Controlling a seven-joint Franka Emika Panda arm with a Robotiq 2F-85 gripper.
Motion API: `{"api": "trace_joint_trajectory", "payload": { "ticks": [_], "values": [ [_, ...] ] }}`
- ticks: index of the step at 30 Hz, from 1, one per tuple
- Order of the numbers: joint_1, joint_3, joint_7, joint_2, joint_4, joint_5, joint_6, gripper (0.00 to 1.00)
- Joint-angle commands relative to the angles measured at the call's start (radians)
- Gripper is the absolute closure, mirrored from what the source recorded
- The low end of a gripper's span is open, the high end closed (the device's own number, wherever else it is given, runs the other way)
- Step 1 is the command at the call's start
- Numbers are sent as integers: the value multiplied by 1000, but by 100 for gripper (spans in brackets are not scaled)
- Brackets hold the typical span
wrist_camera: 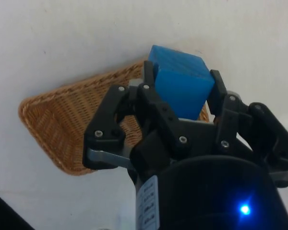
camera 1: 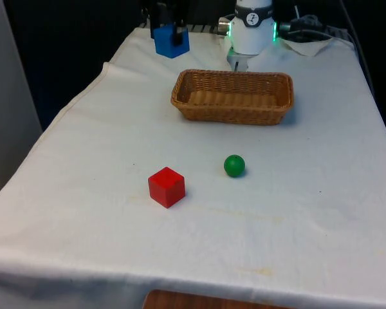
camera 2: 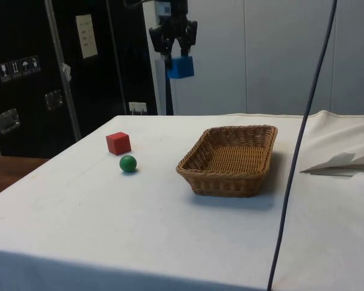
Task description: Place all non-red objects into the basket.
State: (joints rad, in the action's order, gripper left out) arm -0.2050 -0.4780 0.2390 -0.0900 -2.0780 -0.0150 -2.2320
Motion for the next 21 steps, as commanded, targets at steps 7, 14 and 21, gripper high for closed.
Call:
{"api": "trace_joint_trajectory", "payload": {
  "ticks": [7, 14, 21],
  "values": [
    [-2, 0, 2, 78, -42, -18, 13, 95],
    [-1, 1, 3, 143, -92, -25, -5, 95],
    [0, -1, -3, 190, -152, -27, -47, 95]
  ]
}}
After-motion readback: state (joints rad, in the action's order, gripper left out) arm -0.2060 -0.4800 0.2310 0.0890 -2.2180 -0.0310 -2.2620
